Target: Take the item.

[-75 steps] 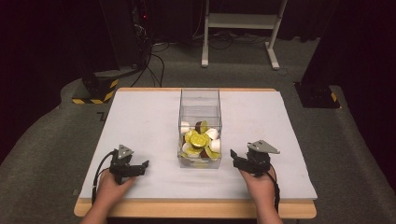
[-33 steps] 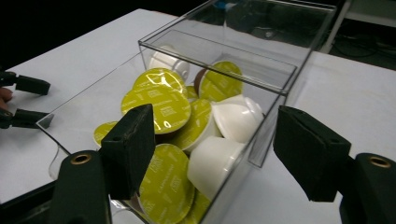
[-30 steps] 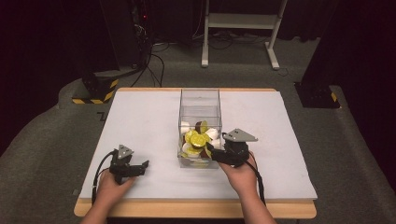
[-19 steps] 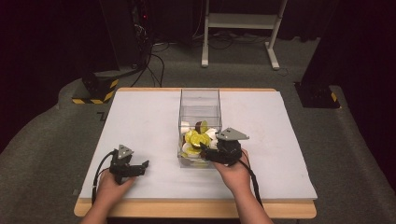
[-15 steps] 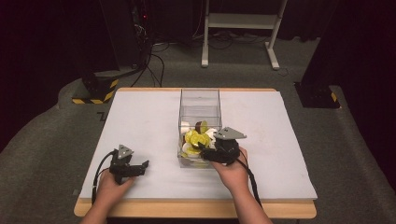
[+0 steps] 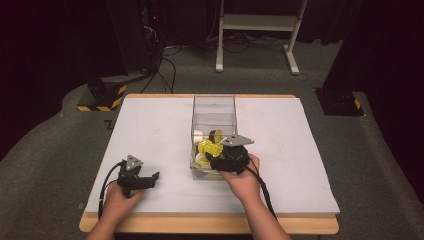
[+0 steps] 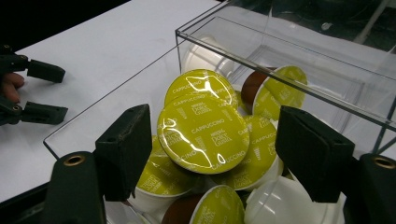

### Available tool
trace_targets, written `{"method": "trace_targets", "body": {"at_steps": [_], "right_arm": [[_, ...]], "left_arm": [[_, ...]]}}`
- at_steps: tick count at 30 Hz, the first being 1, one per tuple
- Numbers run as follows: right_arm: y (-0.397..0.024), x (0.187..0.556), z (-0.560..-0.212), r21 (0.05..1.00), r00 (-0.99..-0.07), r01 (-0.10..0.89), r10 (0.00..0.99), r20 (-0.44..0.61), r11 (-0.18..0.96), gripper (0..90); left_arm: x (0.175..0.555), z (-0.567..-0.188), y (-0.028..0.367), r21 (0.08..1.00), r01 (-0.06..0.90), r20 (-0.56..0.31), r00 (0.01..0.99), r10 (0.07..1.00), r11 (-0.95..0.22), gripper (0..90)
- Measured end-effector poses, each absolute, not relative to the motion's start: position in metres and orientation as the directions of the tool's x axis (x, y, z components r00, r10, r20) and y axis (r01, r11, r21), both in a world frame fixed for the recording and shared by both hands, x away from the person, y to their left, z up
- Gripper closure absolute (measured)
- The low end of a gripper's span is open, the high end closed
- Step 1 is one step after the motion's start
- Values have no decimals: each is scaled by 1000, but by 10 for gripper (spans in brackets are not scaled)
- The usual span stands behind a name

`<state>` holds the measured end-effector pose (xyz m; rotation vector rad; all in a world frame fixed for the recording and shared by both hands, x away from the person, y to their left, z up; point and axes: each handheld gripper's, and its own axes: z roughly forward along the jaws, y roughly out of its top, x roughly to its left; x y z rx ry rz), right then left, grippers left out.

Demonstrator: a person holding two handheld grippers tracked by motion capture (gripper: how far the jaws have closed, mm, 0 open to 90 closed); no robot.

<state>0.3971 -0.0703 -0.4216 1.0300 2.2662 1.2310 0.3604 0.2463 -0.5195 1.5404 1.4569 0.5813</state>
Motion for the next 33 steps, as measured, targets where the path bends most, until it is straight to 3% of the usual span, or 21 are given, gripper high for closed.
{"method": "trace_targets", "body": {"at_steps": [21,33], "right_arm": [[-60,408,-430,796,-687,455,727,27,400,293],[-59,409,-431,781,-691,476,722,48,404,368]], "left_arm": [[360,-519,246,846,522,-242,192,951,109,146],[360,-519,246,846,522,-241,193,951,108,146]]}}
